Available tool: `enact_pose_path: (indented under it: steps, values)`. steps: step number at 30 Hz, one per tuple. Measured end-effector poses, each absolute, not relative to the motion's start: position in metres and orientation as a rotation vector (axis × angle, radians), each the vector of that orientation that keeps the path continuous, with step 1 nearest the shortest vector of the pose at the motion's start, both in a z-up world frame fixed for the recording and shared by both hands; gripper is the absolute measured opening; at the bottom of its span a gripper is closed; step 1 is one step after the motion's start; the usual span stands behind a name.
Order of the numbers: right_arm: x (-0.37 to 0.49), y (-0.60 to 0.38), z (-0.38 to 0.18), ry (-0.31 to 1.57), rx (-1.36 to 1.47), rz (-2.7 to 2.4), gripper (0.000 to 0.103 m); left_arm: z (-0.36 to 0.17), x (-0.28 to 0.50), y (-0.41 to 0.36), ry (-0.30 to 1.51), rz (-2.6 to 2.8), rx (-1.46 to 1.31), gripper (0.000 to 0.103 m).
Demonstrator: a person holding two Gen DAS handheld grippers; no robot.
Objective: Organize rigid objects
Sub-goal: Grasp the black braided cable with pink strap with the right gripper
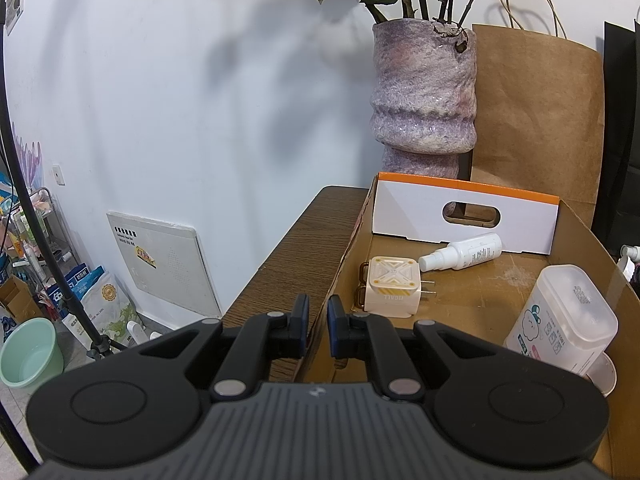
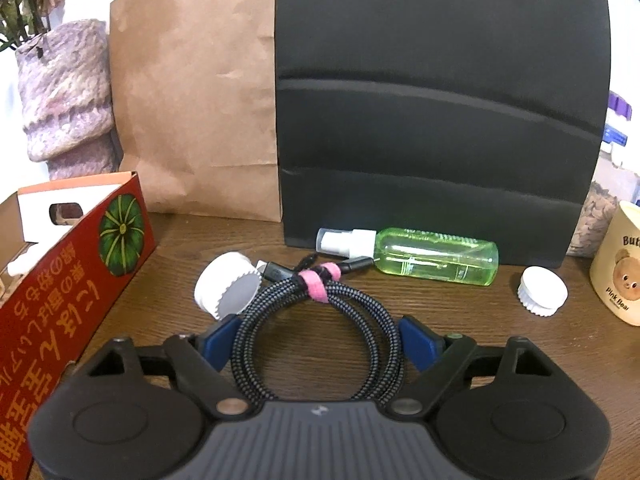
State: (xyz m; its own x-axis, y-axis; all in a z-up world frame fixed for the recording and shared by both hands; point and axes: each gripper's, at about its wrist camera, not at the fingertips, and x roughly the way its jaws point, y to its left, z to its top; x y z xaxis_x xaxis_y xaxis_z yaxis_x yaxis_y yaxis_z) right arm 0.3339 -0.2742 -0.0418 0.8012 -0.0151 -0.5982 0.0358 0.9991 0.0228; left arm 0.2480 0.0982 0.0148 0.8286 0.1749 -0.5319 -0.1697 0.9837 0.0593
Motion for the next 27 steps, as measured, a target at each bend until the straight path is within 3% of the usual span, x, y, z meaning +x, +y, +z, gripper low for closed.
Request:
enact_pose_path:
  steps: [27]
  values:
    - [0.293,-0.263,0.018,0.366,0.029,0.0,0.084,0.014,0.248,0.098,0.565,0.183,0.01,0.011]
